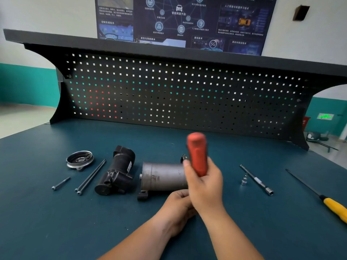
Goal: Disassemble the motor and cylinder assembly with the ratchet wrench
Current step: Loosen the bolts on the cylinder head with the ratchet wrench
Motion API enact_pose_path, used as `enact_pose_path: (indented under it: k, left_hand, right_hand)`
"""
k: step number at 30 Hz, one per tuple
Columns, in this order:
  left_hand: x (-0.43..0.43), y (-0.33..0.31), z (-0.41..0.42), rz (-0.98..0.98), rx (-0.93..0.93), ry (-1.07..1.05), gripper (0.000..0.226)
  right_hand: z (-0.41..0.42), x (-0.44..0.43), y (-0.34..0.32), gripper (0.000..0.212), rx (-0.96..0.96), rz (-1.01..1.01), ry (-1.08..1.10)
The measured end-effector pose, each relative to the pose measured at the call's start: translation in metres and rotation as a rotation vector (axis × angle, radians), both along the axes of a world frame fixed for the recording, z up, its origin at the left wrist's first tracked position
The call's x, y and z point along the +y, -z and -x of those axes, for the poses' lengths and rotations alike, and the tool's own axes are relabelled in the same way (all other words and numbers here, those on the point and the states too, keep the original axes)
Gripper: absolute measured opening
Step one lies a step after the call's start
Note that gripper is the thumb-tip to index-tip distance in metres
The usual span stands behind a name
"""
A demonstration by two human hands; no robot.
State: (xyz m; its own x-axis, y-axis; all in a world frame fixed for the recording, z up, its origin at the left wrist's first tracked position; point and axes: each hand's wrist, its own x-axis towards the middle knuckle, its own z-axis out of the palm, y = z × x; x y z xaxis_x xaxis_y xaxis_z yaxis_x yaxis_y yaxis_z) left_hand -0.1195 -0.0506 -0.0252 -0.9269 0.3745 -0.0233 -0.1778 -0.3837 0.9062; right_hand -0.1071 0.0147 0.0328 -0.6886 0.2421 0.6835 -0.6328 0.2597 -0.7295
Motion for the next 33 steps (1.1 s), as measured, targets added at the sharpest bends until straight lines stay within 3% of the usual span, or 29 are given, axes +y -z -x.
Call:
enact_pose_path:
  k: [4, 8, 10, 12, 18, 22, 26, 28, 33]
  left_hand:
    - [0.004, 0.001, 0.001, 0.009, -0.073, -0.036, 0.028]
    - [0.006, -0.001, 0.0, 0.018, -0.092, -0.041, 0.017]
    - [0.006, -0.001, 0.0, 0.017, -0.092, -0.039, 0.018]
    - [0.005, -0.001, 0.0, 0.022, -0.098, -0.043, 0.02]
    - [0.005, -0.001, 0.002, 0.054, -0.111, -0.016, 0.017]
    - [0.005, 0.001, 0.003, 0.063, -0.107, -0.035, 0.025]
    - [0.004, 0.002, 0.002, 0.06, -0.093, -0.03, 0.026]
    - [0.002, 0.0, 0.001, 0.057, -0.064, -0.015, 0.009]
    - [-0.003, -0.003, 0.0, -0.044, -0.017, 0.077, 0.014]
  right_hand:
    - [0.004, 0.024, -0.005, 0.012, -0.093, 0.674, -0.039]
    - [0.015, 0.062, 0.007, 0.026, -0.282, 1.261, -0.067]
    - [0.019, 0.069, 0.021, 0.028, -0.41, 1.444, -0.093]
    - [0.022, 0.069, 0.028, 0.028, -0.432, 1.495, -0.095]
    - [0.017, 0.061, 0.006, 0.025, -0.271, 1.247, -0.002]
    - [0.014, 0.045, -0.007, 0.028, -0.129, 0.971, 0.062]
    - [0.008, 0.019, -0.008, 0.012, -0.012, 0.481, 0.072]
    - [0.005, 0.005, -0.005, 0.017, 0.049, 0.196, 0.053]
    - [0.002, -0.011, 0.0, 0.021, 0.14, -0.341, 0.018]
